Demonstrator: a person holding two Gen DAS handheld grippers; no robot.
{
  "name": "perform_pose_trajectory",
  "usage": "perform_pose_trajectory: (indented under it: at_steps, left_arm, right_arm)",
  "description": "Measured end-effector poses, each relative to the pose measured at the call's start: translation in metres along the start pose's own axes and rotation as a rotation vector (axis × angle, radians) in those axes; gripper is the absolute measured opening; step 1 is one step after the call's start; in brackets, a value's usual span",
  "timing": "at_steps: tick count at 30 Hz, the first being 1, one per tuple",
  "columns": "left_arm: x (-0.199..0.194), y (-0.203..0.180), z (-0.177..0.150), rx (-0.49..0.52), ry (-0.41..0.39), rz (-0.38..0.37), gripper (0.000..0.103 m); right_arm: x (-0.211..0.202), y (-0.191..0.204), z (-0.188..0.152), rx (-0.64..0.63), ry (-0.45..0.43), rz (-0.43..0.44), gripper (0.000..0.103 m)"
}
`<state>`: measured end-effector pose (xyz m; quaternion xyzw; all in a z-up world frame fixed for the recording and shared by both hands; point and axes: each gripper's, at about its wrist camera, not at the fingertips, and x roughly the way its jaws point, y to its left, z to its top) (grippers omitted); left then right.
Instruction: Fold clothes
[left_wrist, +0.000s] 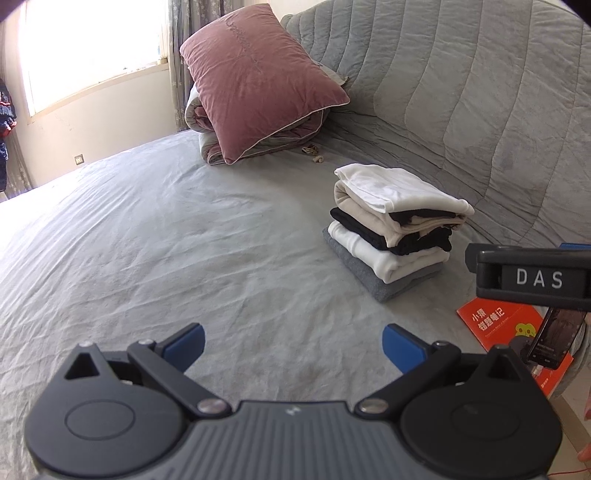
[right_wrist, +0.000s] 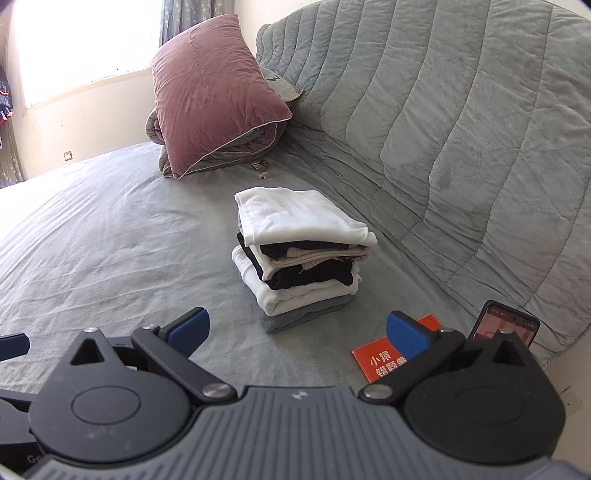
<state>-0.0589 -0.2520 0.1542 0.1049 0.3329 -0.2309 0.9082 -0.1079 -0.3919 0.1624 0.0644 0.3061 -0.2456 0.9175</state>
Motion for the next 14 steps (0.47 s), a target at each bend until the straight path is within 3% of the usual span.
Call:
perform_pose_trajectory:
  at_steps: [14]
  left_arm:
    - [-0.042,0.052,-0.011,-0.059,-0.054,0.01,0.102]
  right_arm:
    - [-0.051,0.048,-0.007,-0.056,-0.058,0.038,0.103]
